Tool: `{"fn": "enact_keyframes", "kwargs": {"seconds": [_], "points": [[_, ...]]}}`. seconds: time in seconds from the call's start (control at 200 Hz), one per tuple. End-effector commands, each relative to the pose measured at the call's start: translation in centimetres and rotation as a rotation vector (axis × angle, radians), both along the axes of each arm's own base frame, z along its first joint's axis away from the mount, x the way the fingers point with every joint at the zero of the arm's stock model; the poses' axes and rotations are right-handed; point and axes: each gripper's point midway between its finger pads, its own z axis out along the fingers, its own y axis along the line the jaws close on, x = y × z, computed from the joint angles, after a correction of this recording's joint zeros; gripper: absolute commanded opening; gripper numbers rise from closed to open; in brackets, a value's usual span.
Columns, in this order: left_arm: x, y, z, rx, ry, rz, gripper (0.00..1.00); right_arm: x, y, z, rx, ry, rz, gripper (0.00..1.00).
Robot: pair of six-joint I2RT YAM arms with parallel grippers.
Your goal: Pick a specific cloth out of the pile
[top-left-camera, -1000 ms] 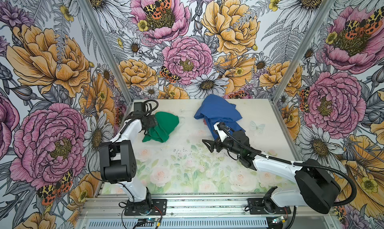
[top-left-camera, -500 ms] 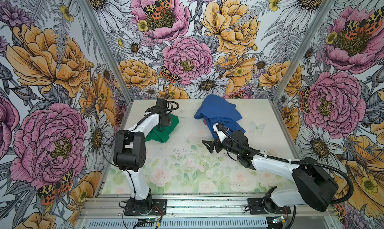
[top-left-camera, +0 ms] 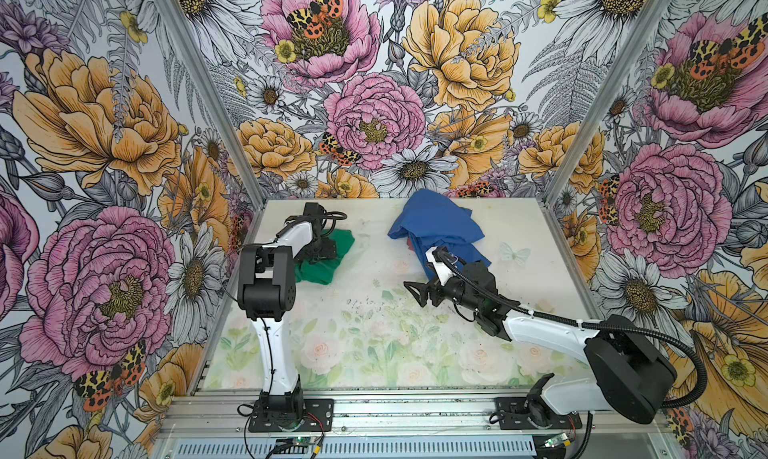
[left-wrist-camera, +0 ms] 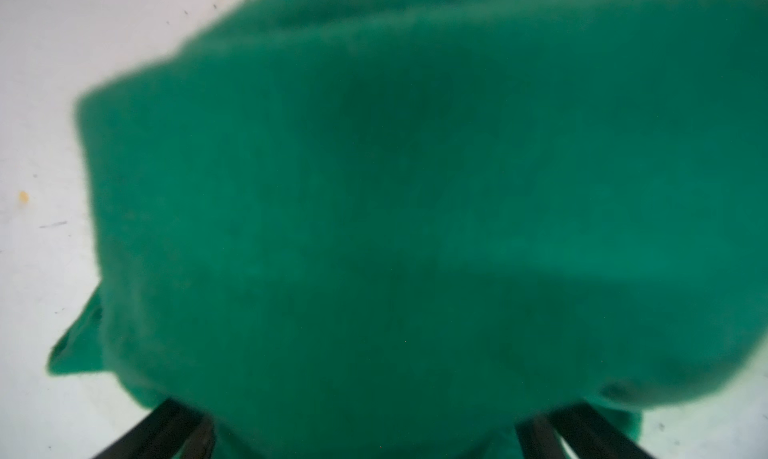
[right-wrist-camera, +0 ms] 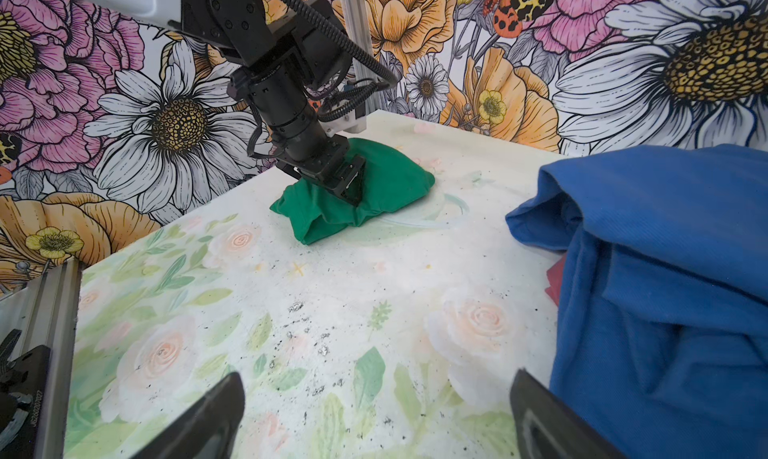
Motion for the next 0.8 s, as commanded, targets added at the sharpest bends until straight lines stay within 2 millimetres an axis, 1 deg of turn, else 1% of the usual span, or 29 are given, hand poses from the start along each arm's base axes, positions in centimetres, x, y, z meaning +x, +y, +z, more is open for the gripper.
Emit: {"fn": "enact_keyframes", "kwargs": {"seconds": [0.0, 0.055, 0.21, 0.245, 0.275, 0.3, 0.365, 0.425, 0.515, 0.616, 0.626, 0.666, 0.696, 0.721, 0.726, 0.731, 0.746, 0.796], "points": [[-2.0, -0.3, -4.4, -0.043, 0.134, -0.022, 0.91, -0.1, 0.6, 0.8, 0.012, -0.022, 0.021, 0.99], [-2.0, -0.3, -4.5, -0.058, 0.137, -0.019, 0.81, -0.1, 0.6, 0.9, 0.013, -0.024, 0.022, 1.0], [-2.1, -0.5, -4.8, -0.106, 0.149, -0.018, 0.49, -0.2, 0.6, 1.0, 0.014, -0.026, 0.023, 1.0], [-2.0, -0.5, -4.7, -0.11, 0.147, -0.02, 0.32, -0.2, 0.6, 1.0, 0.014, -0.026, 0.022, 1.0], [-1.9, -0.3, -4.5, -0.106, 0.141, -0.015, 0.13, -0.2, 0.5, 1.0, 0.013, -0.026, 0.022, 0.99], [-1.8, -0.3, -4.1, -0.098, 0.132, -0.014, 0.0, -0.2, 0.5, 1.0, 0.013, -0.028, 0.02, 1.0], [-1.1, 0.0, -2.5, -0.078, 0.091, -0.017, 0.0, -0.2, 0.5, 1.0, 0.012, -0.029, 0.019, 1.0], [-0.4, 0.1, 0.0, -0.06, 0.031, -0.024, 0.0, -0.2, 0.5, 0.9, 0.01, -0.027, 0.018, 1.0], [0.9, 0.7, 5.5, -0.004, -0.099, -0.013, 0.0, -0.2, 0.5, 1.1, 0.014, -0.029, 0.019, 1.0], [1.9, 1.8, 12.5, 0.049, -0.264, 0.032, 0.0, -0.2, 0.6, 1.1, 0.015, -0.027, 0.022, 1.0], [1.9, 2.3, 13.2, 0.07, -0.281, 0.043, 0.0, -0.2, 0.6, 1.1, 0.014, -0.026, 0.023, 1.0], [2.1, 2.9, 15.7, 0.102, -0.337, 0.066, 0.0, -0.2, 0.6, 1.1, 0.015, -0.027, 0.021, 1.0], [2.2, 3.2, 17.3, 0.115, -0.371, 0.077, 0.0, -0.2, 0.6, 1.1, 0.014, -0.027, 0.022, 0.99], [2.3, 3.5, 17.9, 0.124, -0.387, 0.085, 0.0, -0.2, 0.6, 1.1, 0.015, -0.028, 0.022, 0.99], [2.2, 3.5, 18.9, 0.124, -0.408, 0.087, 0.0, -0.2, 0.6, 1.1, 0.015, -0.027, 0.021, 0.99], [2.1, 3.6, 19.4, 0.124, -0.42, 0.09, 0.0, -0.2, 0.6, 1.1, 0.015, -0.027, 0.021, 1.0], [2.1, 3.8, 20.4, 0.127, -0.442, 0.098, 0.0, -0.2, 0.6, 1.1, 0.014, -0.027, 0.022, 0.99], [2.1, 4.3, 22.1, 0.139, -0.482, 0.118, 0.0, -0.2, 0.6, 1.2, 0.016, -0.029, 0.022, 1.0]]}}
